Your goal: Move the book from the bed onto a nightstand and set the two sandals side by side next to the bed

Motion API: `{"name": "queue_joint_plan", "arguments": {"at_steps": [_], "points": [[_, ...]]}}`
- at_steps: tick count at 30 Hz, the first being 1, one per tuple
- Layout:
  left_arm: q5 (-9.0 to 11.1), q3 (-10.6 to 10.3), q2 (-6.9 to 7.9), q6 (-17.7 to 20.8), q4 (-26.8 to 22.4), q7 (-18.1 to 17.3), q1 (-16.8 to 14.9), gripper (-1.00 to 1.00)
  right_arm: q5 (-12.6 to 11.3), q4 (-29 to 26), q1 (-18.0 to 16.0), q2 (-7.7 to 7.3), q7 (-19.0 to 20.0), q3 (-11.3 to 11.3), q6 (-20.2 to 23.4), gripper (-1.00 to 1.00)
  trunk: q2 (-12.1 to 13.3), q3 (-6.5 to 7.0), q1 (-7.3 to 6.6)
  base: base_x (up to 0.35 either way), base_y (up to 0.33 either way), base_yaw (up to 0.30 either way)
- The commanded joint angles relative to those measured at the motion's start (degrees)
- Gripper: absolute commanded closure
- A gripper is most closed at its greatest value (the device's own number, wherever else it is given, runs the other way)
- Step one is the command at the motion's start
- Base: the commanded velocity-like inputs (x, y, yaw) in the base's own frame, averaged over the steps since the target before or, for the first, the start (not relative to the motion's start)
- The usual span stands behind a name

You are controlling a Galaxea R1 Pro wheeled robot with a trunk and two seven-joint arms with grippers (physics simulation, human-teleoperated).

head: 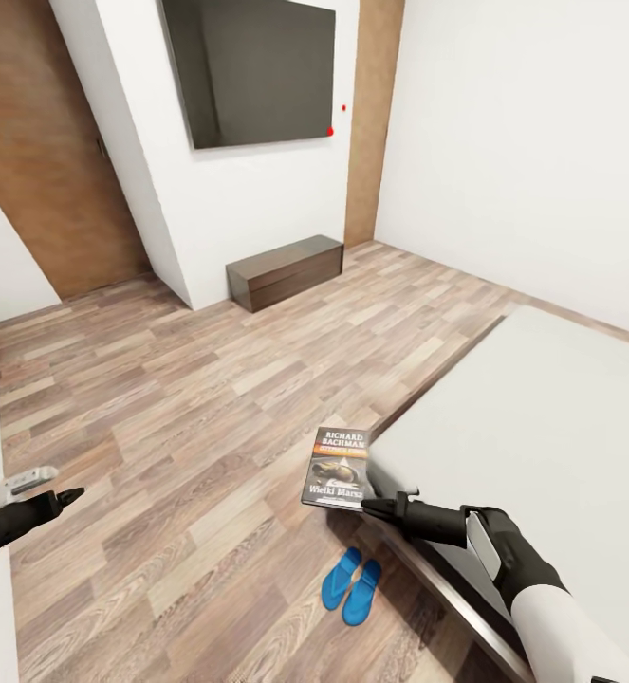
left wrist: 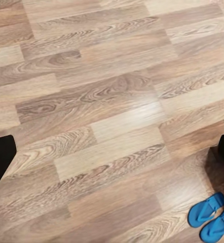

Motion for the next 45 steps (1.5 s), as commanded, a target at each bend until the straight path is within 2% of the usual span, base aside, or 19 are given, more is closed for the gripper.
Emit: {"name": "queue_joint_plan", "arguments": {"at_steps": [1, 10, 20, 26, 36, 45], "points": [[0.0, 0.1, -0.01, 0.4, 0.0, -0.2, -0.1, -1.00, -0.3, 0.0, 0.0, 0.01, 0.2, -0.1, 0.4, 1.00, -0.1, -0.15, 0.03, 0.000, 0.000, 0.186], [0.0, 0.0, -0.01, 0.4, 0.0, 0.0, -0.1, -1.00, -0.3, 0.0, 0.0, 0.01, 0.2, -0.1, 0.4, 1.00, -0.1, -0.49, 0.03, 0.000, 0.000, 0.166], [0.0, 0.0, -0.01, 0.4, 0.0, 0.0, -0.1, -1.00, -0.3, 0.0, -0.1, 0.01, 0.3, -0.4, 0.4, 1.00, -0.1, -0.53, 0.03, 0.000, 0.000, 0.045], [0.0, 0.0, -0.01, 0.4, 0.0, 0.1, -0.1, -1.00, -0.4, -0.1, 0.0, 0.01, 0.3, -0.4, 0.3, 1.00, -0.1, -0.20, 0.03, 0.000, 0.000, 0.009], [0.0, -0.1, -0.06, 0.4, 0.0, 0.1, -0.1, -1.00, -0.4, 0.0, 0.0, 0.01, 0.4, -0.4, -3.5, 1.00, -0.1, 0.63, 0.03, 0.000, 0.000, 0.002], [-0.1, -0.1, -0.06, 0.4, 0.0, 0.1, -0.1, -1.00, -0.4, 0.0, 0.0, 0.01, 0.4, -0.4, -4.3, 1.00, -0.1, 1.46, 0.03, 0.000, 0.000, 0.000]]}}
